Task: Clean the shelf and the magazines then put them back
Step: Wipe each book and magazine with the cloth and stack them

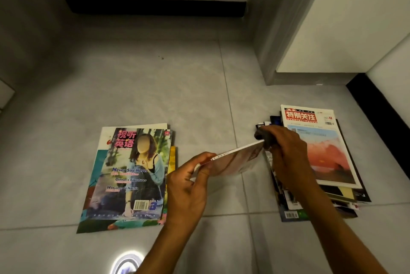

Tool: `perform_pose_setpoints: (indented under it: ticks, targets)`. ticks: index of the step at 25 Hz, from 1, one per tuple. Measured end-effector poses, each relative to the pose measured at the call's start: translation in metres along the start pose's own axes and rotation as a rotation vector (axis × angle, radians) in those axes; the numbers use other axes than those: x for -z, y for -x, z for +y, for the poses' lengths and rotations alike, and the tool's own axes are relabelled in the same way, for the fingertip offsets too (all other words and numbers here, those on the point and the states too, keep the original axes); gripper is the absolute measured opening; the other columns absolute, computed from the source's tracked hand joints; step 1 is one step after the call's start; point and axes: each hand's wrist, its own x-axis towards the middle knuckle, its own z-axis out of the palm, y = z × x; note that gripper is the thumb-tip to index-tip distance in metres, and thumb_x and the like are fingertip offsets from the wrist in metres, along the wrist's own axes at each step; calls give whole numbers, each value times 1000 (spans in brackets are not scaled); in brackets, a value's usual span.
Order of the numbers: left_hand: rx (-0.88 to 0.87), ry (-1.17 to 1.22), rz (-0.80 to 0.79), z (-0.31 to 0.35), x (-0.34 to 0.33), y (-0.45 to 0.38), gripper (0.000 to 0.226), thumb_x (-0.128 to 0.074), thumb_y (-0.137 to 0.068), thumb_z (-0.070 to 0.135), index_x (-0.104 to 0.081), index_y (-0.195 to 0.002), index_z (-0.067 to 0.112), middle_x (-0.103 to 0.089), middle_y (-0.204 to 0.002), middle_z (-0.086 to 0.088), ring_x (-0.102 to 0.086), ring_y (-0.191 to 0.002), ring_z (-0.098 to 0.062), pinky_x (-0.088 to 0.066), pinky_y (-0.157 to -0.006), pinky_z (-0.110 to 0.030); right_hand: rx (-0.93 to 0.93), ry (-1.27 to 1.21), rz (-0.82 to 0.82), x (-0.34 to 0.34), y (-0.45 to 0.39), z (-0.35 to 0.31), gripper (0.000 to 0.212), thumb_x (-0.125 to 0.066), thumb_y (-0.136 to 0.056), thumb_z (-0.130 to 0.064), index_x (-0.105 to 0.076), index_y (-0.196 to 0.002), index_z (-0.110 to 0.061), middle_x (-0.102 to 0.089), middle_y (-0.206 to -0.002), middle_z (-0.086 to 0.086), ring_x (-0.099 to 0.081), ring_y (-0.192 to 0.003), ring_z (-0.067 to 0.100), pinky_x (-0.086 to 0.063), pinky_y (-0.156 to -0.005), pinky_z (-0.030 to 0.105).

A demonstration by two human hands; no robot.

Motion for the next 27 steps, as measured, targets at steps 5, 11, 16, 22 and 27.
perform_pose_setpoints:
  ticks: [5, 11, 16, 22, 27]
  targets:
    - [-24, -42, -141, 2, -1, 1, 33, -60, -92, 12, -68, -85, 43, -69, -83, 29, -66, -82, 4, -48, -70, -7, 343, 86, -77, -32, 36, -67, 37, -33, -96, -32, -47, -129, -23, -61, -123, 4, -50, -119, 21, -31, -107, 42]
    - [65, -11, 0, 0, 19, -9, 20, -63, -88, 14, -68, -85, 33, -72, -83, 18, -66, -87, -3, -50, -71, -9, -99, 268, -73, -3, 17, 33, 24, -56, -91, -8, -55, -108, -25, -63, -111, 5, -59, -108, 29, -44, -98, 47]
    - [-13, -39, 98, 6, 7, -12, 27, -57, -91, 33, -69, -112, 21, -69, -102, 13, -66, -93, -1, -59, -78, -25, -903, -996, 283, 0, 31, -5, 24, -44, -100, -13, -59, -105, -31, -61, -118, 9, -61, -106, 27, -51, -87, 42]
    - [-498, -597, -725, -14, -30, 19, 52, -43, -97, 40, -30, -147, 35, -27, -155, 16, -14, -145, -2, -16, -120, -31, -949, -1264, 20, -10, 27, -52, 33, -62, -90, -27, -60, -123, -25, -72, -107, 10, -69, -97, 32, -55, -82, 48]
    - [382, -52, -468, -28, -16, 17, 52, -48, -88, 64, -35, -137, 52, -39, -145, 19, -50, -122, 2, -48, -98, -24, -1010, -1231, -138, -13, 48, -26, 53, -72, -72, -16, -58, -123, -23, -72, -101, 17, -70, -86, 39, -57, -71, 50]
